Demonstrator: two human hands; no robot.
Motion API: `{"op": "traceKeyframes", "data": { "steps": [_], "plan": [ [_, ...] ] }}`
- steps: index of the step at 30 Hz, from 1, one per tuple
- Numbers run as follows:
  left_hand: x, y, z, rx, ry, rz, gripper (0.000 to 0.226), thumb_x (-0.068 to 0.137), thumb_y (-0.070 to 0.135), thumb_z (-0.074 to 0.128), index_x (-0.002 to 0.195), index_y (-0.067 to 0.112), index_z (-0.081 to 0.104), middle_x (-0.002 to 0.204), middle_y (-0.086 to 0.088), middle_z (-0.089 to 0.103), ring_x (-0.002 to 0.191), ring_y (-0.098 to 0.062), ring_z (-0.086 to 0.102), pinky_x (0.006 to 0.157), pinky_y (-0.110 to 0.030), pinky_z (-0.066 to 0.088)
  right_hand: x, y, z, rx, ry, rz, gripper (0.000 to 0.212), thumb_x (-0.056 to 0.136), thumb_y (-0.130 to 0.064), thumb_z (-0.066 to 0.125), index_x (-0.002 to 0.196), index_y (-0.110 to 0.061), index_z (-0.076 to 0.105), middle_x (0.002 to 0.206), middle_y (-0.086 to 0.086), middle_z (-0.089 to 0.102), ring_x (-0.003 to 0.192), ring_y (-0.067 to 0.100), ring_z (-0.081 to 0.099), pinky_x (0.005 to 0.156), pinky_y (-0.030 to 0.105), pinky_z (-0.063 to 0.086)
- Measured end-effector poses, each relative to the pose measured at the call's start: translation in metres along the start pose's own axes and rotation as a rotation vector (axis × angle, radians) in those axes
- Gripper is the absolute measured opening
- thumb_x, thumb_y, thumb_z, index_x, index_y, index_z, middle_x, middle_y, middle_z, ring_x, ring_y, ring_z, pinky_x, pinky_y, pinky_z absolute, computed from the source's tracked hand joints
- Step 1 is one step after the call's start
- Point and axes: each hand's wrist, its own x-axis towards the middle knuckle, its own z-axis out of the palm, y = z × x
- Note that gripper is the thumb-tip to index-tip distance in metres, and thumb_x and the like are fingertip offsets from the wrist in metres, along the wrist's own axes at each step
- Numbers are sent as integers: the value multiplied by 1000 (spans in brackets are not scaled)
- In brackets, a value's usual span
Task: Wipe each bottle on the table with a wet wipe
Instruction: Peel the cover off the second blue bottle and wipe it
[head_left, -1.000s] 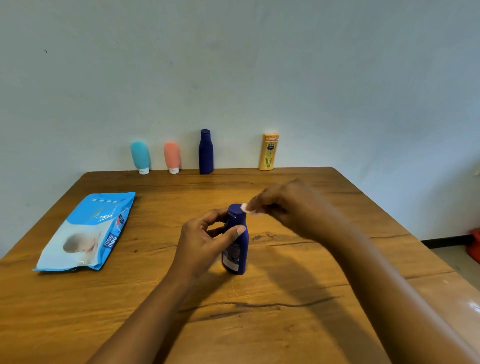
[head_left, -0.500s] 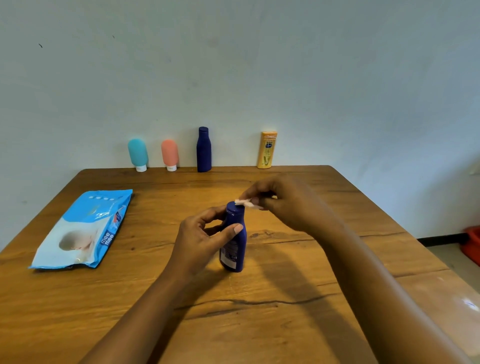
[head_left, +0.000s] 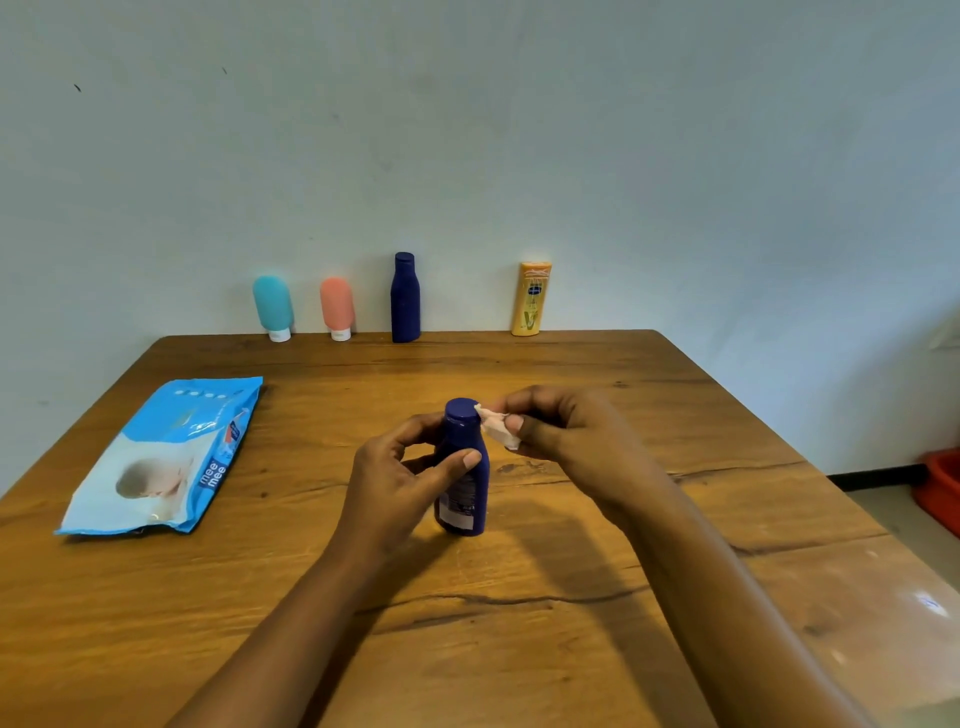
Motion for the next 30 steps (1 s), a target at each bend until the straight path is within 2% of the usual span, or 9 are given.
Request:
{"op": "traceKeyframes", "data": {
  "steps": [3,5,7,9,15,18,21,26,30],
  "plan": [
    [-2,4,8,22,61,34,36,74,24,77,107,27,63,100,14,66,99,5,59,77,-14,52,-5,2,-2,-169,207,-152,27,90,-8,56,102,-30,66,102,-12,66,95,3,59,81,20,48],
    [-4,6,16,22,129,53,35,73,25,78,105,24,64,96,13,67,94,3,60,72,-13,51,-4,3,3,-464,436,-417,29,88,-4,58,110,-21,66,107,-7,65,99,3,59,81,17,47],
    [-5,7,21,31,171,63,32,73,28,77,102,21,65,94,11,67,90,2,61,70,-13,51,0,12,13,-758,452,-703,28,87,-4,57,114,-7,65,112,8,64,105,16,58,85,22,49],
    [-4,8,23,60,183,85,28,73,31,73,99,23,64,91,12,67,89,1,61,73,-13,50,5,26,20,-992,330,-864,31,88,-9,54,117,-2,62,117,15,62,111,25,55,87,29,51],
    [5,6,25,102,186,63,27,76,29,74,101,27,64,92,16,66,91,6,58,73,-7,47,13,42,2,-1138,222,-911,35,88,-9,52,121,1,59,119,16,62,109,26,54,80,31,54],
    [9,4,24,107,201,21,36,74,35,75,106,22,65,97,15,66,91,5,59,72,-12,48,16,41,-5,-1059,367,-829,31,84,-4,58,114,1,63,111,18,64,98,27,61,71,34,57],
    [10,6,24,102,197,-12,36,74,34,75,106,26,62,97,17,64,91,9,58,68,-8,46,16,38,-1,-935,495,-809,27,83,0,63,110,2,66,109,18,65,95,26,63,74,32,56],
    [10,8,24,146,174,20,23,77,24,72,97,29,62,89,18,64,90,11,57,69,-8,44,23,36,17,-1078,220,-905,35,84,-8,60,117,1,61,116,17,62,108,28,57,76,33,56],
    [12,8,27,146,146,15,26,76,27,74,100,29,62,92,18,65,91,9,57,73,-11,44,26,37,7,-1055,208,-860,33,82,-6,63,115,-1,63,114,15,63,105,26,59,76,31,56]
  ]
}}
